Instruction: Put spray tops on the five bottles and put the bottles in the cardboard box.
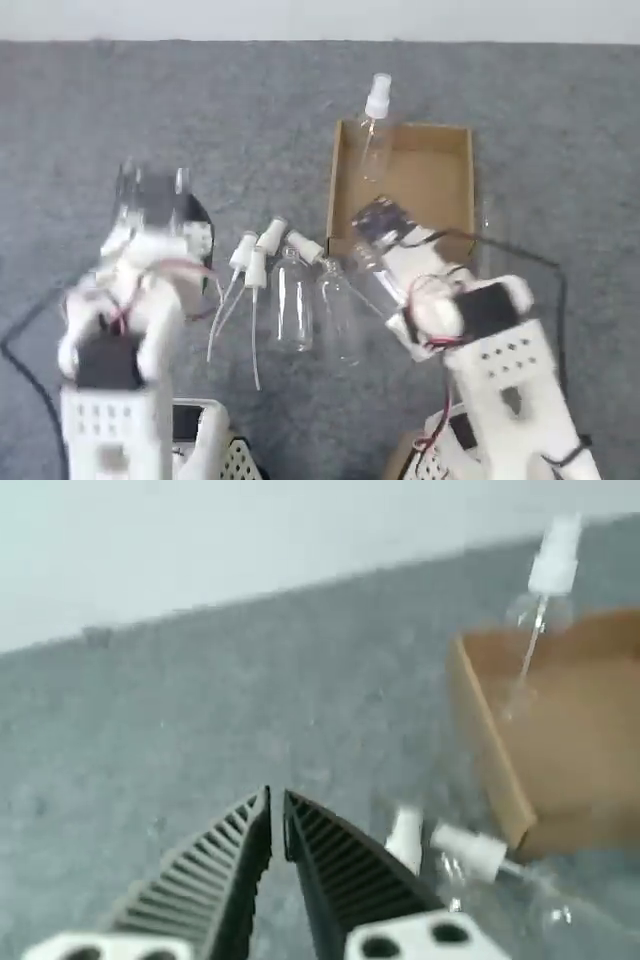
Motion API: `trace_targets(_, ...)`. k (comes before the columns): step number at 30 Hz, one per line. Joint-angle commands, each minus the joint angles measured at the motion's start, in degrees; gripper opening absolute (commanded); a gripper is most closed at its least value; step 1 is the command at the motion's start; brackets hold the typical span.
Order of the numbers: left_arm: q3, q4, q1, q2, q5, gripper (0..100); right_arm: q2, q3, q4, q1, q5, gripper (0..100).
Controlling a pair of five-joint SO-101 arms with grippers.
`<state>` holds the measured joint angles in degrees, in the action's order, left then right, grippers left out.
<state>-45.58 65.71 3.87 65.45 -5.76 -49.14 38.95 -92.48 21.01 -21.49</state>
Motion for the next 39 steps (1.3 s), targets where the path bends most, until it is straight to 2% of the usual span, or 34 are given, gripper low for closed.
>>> trace_targets(1, 14.8, 7.6, -0.3, -20.6, -1.2, 1, -2.2, -10.1, -4.2, -10.9, -5.6, 5.8)
trace_targets(4, 16.0, 6.7, 0.0, -28.3, -1.6, 3, -2.1, -12.4, -4.2, -21.9, -12.4, 5.8)
trace_targets(9, 14.2, 2.0, -0.3, -39.1, -4.1, 12, 2.2, -12.3, -0.6, -38.2, -21.8, 6.0)
trace_targets(12, 14.5, -0.9, -0.1, -45.1, -4.2, 12, 9.1, -12.4, 6.2, -45.9, -23.5, 6.0)
trace_targets(15, 14.3, -4.0, -0.4, -50.5, -4.2, 12, 17.4, -12.4, 13.8, -50.7, -23.4, 6.0)
trace_targets(25, 14.4, -11.8, -1.1, -64.0, -4.2, 12, 38.1, -12.4, 29.7, -53.5, -23.6, 6.1)
trace_targets(35, 14.7, -16.9, -1.0, -73.4, -4.2, 12, 45.5, -12.3, 31.5, -53.5, -23.6, 6.3)
trace_targets(39, 15.1, -16.5, -0.8, -73.0, -4.2, 4, 46.2, -12.3, 31.5, -53.5, -23.6, 6.4)
